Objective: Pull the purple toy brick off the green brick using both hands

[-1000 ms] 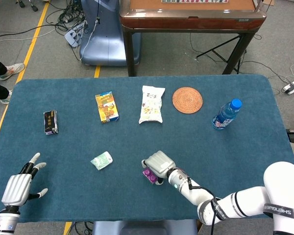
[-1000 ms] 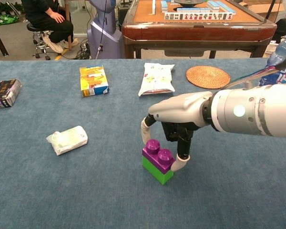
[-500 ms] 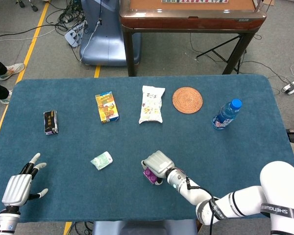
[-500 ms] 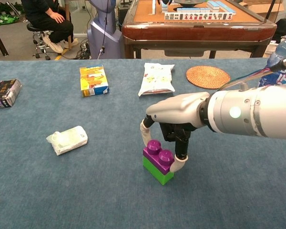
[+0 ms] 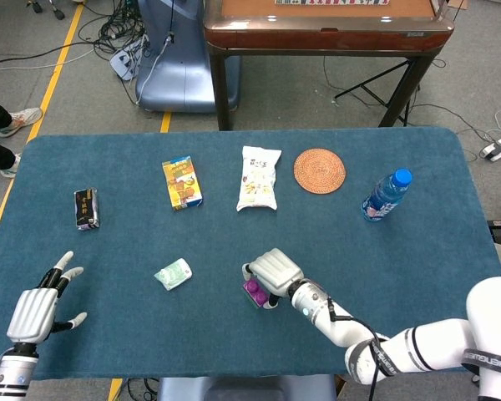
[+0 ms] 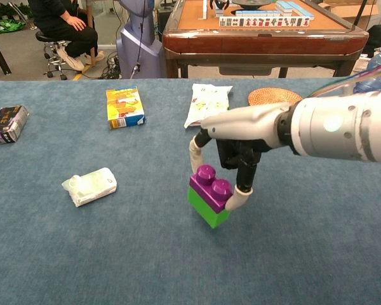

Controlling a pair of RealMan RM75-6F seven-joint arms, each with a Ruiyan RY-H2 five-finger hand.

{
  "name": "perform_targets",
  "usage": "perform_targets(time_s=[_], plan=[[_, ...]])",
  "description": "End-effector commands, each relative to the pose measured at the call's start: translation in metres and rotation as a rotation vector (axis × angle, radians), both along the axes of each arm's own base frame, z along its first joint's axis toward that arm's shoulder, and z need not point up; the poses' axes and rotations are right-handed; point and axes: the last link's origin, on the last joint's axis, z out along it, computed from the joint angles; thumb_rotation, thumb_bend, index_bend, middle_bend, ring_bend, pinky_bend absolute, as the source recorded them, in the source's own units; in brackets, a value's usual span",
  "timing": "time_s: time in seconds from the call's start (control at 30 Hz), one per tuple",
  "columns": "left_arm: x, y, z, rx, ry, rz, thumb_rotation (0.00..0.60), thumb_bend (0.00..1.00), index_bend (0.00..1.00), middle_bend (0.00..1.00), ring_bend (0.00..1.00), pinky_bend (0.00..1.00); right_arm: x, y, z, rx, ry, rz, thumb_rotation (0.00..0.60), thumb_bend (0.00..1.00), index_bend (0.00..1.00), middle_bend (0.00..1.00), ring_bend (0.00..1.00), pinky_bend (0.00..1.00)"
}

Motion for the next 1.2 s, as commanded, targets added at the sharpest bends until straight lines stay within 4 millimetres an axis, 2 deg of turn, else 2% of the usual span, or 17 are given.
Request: perform_targets(time_s=[0.03, 0.1, 0.2, 0.37, 0.5, 0.57, 0.67, 0.73, 0.8, 0.97, 1.2], plan=[[0.015, 0.012, 0.004, 0.006, -0.037, -0.039, 0.6, 0.0, 0.21, 0.08, 0.18, 0.54, 0.004, -0.004, 0.023, -0.032, -0.067, -0.013, 0.6, 0.09, 0.55, 1.0, 1.0, 1.0], [0.028, 0.02, 0.006, 0.009, -0.06, -0.072, 0.6, 0.0, 0.21, 0.1, 0.2, 0.56, 0.005, -0.006, 0.036, -0.055, -0.1, -0.019, 0.6, 0.09, 0.56, 1.0, 1.0, 1.0], [0.049, 0.033, 0.01, 0.013, -0.089, -0.128, 0.6, 0.0, 0.21, 0.19, 0.28, 0.62, 0.008, -0.01, 0.055, -0.089, -0.146, -0.025, 0.6, 0.09, 0.56, 1.0, 1.0, 1.0], [0.089, 0.055, 0.013, 0.011, -0.193, -0.189, 0.6, 0.0, 0.28, 0.46, 0.57, 0.8, 0.015, -0.014, 0.084, -0.151, -0.223, -0.025, 0.6, 0.09, 0.56, 1.0, 1.0, 1.0], [0.122, 0.073, 0.012, -0.032, -0.273, -0.228, 0.6, 0.0, 0.28, 0.58, 0.73, 0.92, 0.02, -0.018, 0.105, -0.187, -0.284, -0.033, 0.6, 0.09, 0.56, 1.0, 1.0, 1.0], [0.138, 0.081, 0.009, -0.058, -0.305, -0.246, 0.6, 0.0, 0.28, 0.7, 0.81, 0.97, 0.022, -0.02, 0.113, -0.2, -0.311, -0.035, 0.6, 0.09, 0.57, 1.0, 1.0, 1.0], [0.159, 0.09, 0.008, -0.084, -0.362, -0.259, 0.6, 0.0, 0.28, 0.87, 0.91, 1.0, 0.026, -0.023, 0.121, -0.215, -0.344, -0.037, 0.6, 0.09, 0.57, 1.0, 1.0, 1.0], [0.171, 0.096, 0.006, -0.108, -0.399, -0.249, 0.6, 0.0, 0.28, 0.94, 0.97, 1.0, 0.028, -0.024, 0.124, -0.22, -0.37, -0.04, 0.6, 0.1, 0.57, 1.0, 1.0, 1.0], [0.183, 0.101, 0.003, -0.138, -0.438, -0.237, 0.6, 0.0, 0.27, 0.96, 1.0, 1.0, 0.032, -0.026, 0.126, -0.224, -0.389, -0.04, 0.6, 0.11, 0.57, 1.0, 1.0, 1.0], [0.207, 0.111, -0.007, -0.206, -0.574, -0.219, 0.6, 0.0, 0.22, 1.0, 1.0, 1.0, 0.041, -0.031, 0.126, -0.235, -0.425, -0.043, 0.6, 0.11, 0.57, 1.0, 1.0, 1.0], [0.222, 0.117, -0.014, -0.236, -0.742, -0.171, 0.6, 0.0, 0.16, 1.0, 1.0, 1.0, 0.051, -0.04, 0.119, -0.238, -0.452, -0.073, 0.6, 0.11, 0.58, 1.0, 1.0, 1.0]])
